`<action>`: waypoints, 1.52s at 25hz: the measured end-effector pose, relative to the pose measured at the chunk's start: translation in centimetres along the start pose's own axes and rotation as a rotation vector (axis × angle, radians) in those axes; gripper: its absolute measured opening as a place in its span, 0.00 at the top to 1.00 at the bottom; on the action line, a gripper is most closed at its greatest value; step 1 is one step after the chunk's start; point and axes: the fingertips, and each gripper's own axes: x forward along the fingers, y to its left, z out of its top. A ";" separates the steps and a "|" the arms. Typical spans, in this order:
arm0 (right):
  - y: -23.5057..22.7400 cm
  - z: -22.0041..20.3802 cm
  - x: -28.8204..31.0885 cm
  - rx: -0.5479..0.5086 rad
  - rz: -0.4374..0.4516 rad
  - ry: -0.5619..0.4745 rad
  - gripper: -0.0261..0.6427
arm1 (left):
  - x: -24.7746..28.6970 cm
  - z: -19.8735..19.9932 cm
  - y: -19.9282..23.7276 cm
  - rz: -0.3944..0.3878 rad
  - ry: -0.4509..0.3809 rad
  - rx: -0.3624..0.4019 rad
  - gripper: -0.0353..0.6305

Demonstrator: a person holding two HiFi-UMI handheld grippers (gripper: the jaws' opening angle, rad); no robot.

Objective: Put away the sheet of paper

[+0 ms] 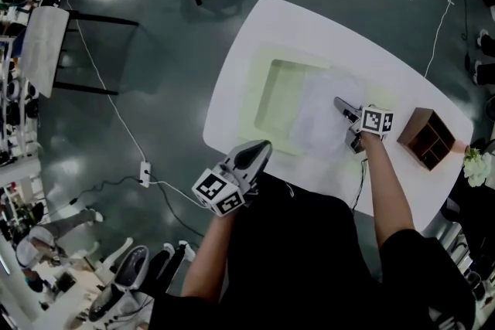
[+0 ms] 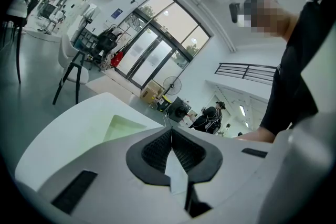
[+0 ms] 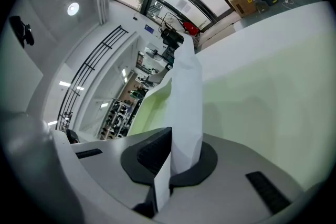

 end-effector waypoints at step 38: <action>6.3 -0.8 11.5 0.143 -0.051 -0.016 0.96 | 0.8 4.7 7.7 -0.102 0.091 -0.048 0.94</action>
